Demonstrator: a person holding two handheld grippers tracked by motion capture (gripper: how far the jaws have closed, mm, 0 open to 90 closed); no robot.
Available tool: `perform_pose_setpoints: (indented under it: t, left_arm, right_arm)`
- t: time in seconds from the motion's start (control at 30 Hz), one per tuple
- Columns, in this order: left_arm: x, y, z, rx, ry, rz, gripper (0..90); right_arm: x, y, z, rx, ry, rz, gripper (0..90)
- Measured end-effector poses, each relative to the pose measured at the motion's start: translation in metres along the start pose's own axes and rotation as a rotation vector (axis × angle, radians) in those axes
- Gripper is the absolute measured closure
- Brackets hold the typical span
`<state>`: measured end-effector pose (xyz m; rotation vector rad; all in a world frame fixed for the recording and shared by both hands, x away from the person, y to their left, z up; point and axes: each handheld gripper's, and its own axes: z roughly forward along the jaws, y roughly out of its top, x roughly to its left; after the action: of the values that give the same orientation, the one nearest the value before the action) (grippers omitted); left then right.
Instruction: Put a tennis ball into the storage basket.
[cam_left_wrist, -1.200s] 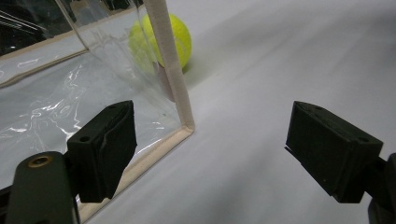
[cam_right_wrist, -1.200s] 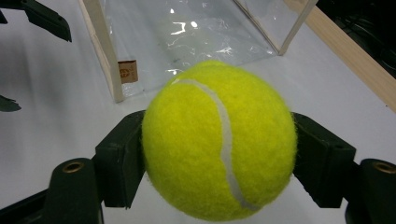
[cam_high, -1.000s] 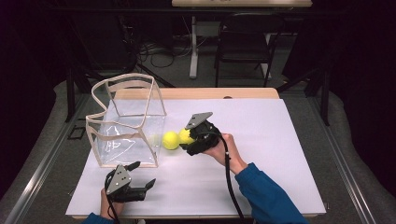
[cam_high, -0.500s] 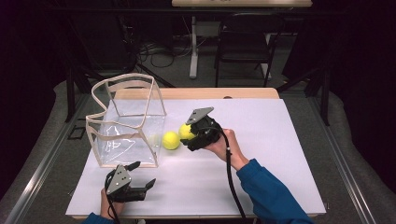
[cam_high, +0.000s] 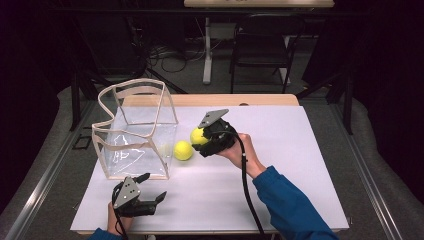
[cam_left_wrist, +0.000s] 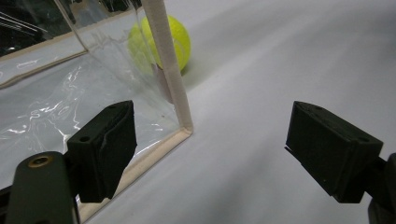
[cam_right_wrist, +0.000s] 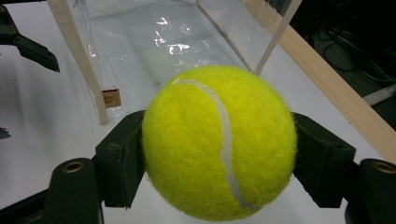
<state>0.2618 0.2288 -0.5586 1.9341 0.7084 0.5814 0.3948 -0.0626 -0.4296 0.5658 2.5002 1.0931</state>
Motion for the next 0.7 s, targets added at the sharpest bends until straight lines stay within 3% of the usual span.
perform_pose_setpoints:
  t: [0.7]
  left_arm:
    - [0.0, 0.0, 0.0, -0.004, -0.004, -0.006, 16.2]
  right_arm:
    - [-0.013, 0.021, -0.003, -0.03, 0.002, 0.009, 26.3]
